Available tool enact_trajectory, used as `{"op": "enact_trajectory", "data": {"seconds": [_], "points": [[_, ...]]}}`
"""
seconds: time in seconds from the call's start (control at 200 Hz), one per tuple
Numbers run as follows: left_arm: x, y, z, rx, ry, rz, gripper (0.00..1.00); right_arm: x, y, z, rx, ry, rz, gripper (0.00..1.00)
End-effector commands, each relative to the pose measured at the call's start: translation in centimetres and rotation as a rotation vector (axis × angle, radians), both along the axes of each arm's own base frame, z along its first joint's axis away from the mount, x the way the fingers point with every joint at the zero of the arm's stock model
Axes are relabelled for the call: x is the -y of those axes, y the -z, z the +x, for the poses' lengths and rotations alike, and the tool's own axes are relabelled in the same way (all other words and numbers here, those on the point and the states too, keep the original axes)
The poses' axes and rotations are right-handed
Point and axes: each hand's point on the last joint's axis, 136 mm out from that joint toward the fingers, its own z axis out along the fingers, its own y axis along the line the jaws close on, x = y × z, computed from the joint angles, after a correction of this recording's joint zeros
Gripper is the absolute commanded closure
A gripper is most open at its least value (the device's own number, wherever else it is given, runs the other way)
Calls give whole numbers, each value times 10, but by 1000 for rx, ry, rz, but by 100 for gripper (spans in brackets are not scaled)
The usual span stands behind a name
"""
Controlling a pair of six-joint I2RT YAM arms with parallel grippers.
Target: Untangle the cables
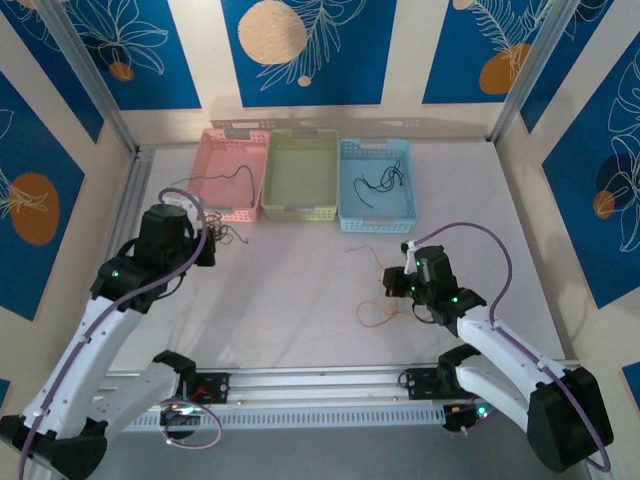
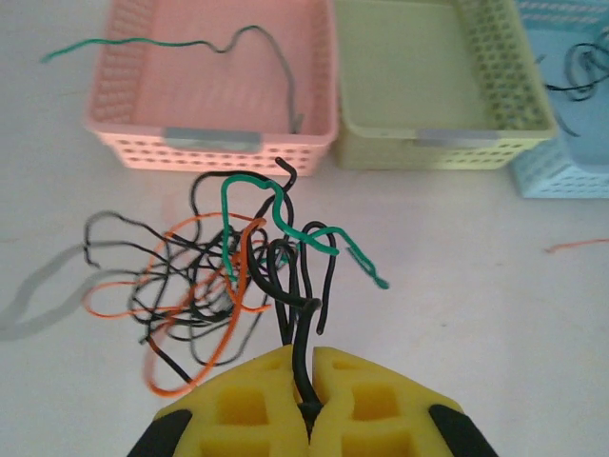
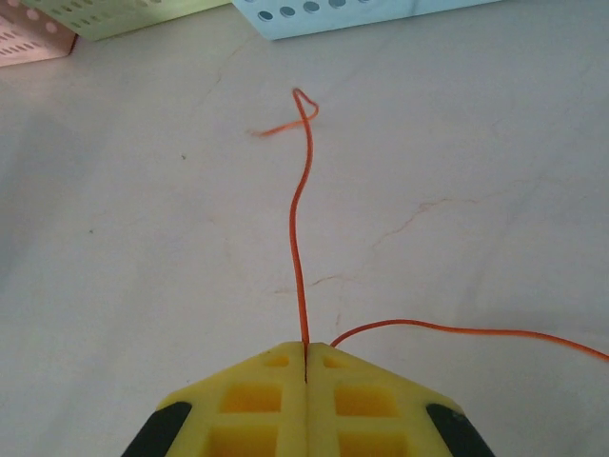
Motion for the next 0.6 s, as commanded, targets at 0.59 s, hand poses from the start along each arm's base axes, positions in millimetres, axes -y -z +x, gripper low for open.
{"op": "enact_trajectory", "data": {"seconds": [0.59], "points": [[21,50,-22,-128,138,-65,100,-29,-118,6,87,-99,177,100]]}}
